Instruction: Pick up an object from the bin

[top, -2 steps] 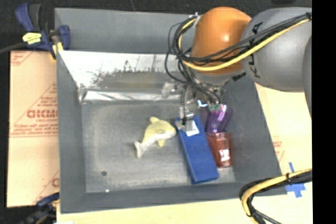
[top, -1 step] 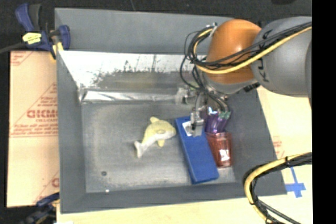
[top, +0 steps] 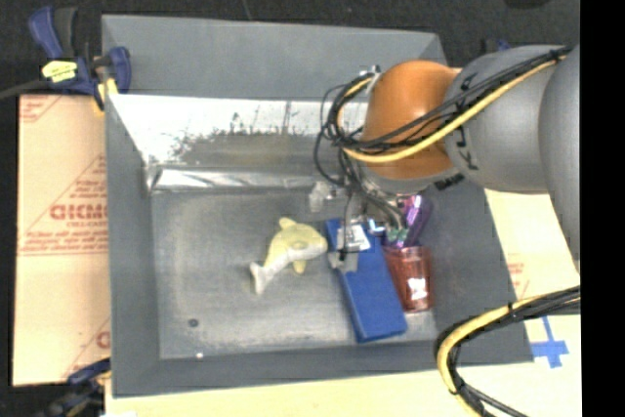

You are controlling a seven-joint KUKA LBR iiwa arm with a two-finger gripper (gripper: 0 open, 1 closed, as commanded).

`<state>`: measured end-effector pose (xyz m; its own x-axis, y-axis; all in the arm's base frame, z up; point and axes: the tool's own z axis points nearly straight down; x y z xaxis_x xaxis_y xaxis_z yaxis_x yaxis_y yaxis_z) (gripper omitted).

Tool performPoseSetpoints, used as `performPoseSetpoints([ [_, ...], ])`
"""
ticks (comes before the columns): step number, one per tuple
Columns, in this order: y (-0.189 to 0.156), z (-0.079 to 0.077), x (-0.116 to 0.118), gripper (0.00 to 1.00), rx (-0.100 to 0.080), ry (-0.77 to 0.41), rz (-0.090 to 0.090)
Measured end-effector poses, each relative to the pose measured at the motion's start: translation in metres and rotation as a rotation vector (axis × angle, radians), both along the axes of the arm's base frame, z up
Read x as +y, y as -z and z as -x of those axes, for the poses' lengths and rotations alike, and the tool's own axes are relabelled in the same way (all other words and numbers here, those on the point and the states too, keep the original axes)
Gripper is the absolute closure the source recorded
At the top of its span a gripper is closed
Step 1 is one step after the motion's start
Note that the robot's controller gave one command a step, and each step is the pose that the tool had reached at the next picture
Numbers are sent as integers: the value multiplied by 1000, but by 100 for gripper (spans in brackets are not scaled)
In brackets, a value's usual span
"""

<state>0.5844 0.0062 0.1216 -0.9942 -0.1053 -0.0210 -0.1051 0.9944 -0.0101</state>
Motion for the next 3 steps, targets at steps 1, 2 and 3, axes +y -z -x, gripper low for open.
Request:
performPoseSetpoints([
  [1,29,-4,10,0,-2,134,-10],
  [2,39,-1,36,0,-1,257,-6],
  [3,52,79,-18,100,-1,341,-7],
])
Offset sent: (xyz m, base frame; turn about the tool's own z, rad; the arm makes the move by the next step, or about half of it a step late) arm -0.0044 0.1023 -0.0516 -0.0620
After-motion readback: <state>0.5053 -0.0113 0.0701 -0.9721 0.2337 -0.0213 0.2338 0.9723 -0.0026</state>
